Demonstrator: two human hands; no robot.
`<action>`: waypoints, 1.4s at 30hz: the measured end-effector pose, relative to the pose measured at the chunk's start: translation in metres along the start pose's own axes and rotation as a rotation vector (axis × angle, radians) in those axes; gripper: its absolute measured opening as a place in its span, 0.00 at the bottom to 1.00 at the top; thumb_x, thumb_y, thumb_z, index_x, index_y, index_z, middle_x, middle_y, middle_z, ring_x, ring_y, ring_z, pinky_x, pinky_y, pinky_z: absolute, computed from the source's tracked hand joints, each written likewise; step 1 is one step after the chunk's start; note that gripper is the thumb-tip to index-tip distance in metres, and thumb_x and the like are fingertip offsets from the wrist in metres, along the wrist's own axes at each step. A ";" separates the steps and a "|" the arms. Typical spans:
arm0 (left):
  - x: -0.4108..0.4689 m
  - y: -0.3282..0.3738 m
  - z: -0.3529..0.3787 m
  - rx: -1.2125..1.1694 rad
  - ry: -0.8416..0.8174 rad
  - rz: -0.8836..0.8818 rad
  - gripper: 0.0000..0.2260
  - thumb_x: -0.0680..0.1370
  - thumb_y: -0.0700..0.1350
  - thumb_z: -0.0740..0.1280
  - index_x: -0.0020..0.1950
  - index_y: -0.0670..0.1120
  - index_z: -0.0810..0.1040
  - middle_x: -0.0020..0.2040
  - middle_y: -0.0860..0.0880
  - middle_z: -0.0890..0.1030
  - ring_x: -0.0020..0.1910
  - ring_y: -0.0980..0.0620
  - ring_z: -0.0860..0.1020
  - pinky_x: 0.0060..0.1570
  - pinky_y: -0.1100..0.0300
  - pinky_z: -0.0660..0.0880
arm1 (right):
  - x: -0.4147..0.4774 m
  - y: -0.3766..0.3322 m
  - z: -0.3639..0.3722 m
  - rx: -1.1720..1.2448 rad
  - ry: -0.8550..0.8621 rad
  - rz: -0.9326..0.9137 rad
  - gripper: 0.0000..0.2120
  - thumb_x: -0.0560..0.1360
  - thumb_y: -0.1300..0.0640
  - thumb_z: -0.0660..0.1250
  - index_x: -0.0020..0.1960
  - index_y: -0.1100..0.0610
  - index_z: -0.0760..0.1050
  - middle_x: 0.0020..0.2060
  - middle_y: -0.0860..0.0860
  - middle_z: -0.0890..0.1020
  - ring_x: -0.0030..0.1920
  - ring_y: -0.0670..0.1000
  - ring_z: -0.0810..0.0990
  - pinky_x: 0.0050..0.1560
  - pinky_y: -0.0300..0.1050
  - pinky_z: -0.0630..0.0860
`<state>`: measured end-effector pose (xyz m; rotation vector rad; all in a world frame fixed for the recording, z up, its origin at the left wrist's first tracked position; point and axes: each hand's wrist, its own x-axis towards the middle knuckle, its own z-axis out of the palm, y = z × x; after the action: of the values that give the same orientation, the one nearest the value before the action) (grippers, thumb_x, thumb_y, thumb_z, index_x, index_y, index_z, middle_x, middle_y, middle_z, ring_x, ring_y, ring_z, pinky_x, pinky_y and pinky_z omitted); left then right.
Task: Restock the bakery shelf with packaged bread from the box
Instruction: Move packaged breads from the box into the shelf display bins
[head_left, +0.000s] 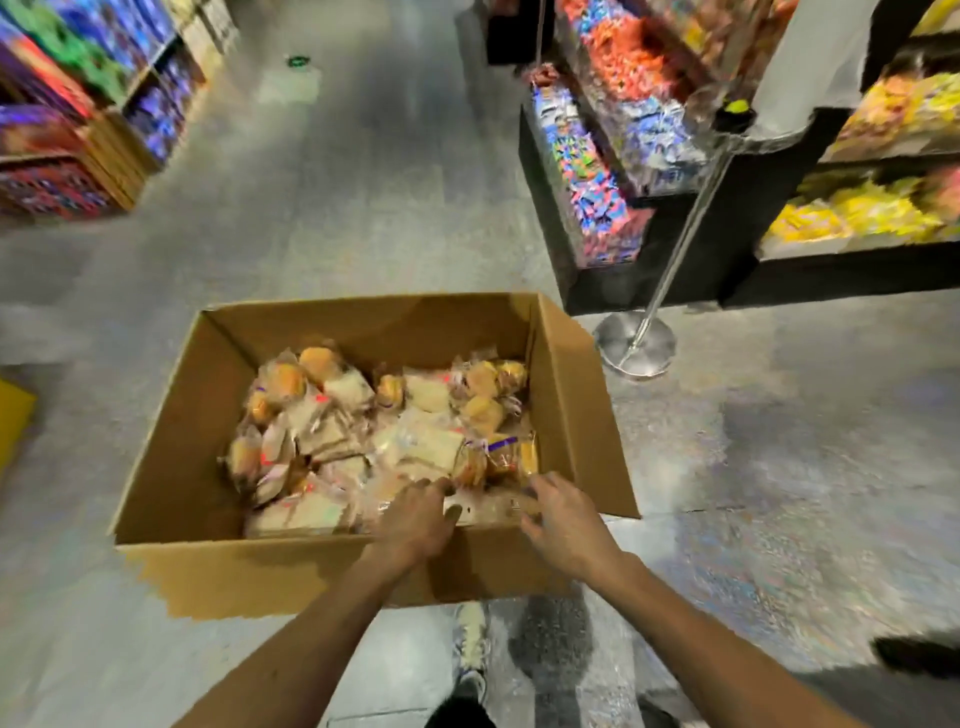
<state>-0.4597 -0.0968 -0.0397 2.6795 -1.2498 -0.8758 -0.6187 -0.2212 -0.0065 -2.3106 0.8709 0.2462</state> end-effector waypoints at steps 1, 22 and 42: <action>0.018 -0.012 0.001 -0.018 -0.008 -0.008 0.16 0.82 0.54 0.60 0.67 0.49 0.73 0.60 0.44 0.78 0.60 0.44 0.76 0.56 0.52 0.73 | 0.022 -0.005 0.003 0.007 -0.031 0.028 0.17 0.79 0.52 0.65 0.66 0.57 0.71 0.60 0.53 0.76 0.60 0.56 0.76 0.59 0.49 0.72; 0.284 -0.133 0.075 0.457 -0.215 0.207 0.28 0.85 0.55 0.51 0.81 0.48 0.45 0.81 0.46 0.51 0.79 0.45 0.51 0.75 0.41 0.53 | 0.249 0.013 0.140 0.285 -0.242 0.660 0.43 0.73 0.43 0.73 0.78 0.55 0.54 0.69 0.56 0.71 0.69 0.59 0.71 0.67 0.57 0.71; 0.253 -0.155 0.066 0.171 -0.215 -0.262 0.38 0.64 0.68 0.74 0.67 0.50 0.69 0.64 0.46 0.69 0.65 0.44 0.66 0.66 0.49 0.65 | 0.230 0.033 0.113 0.430 -0.278 0.669 0.26 0.75 0.54 0.72 0.70 0.52 0.67 0.63 0.48 0.78 0.65 0.51 0.76 0.66 0.54 0.74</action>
<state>-0.2583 -0.1636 -0.2572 3.0026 -1.0669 -1.1661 -0.4588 -0.2888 -0.1985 -1.4928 1.3699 0.5838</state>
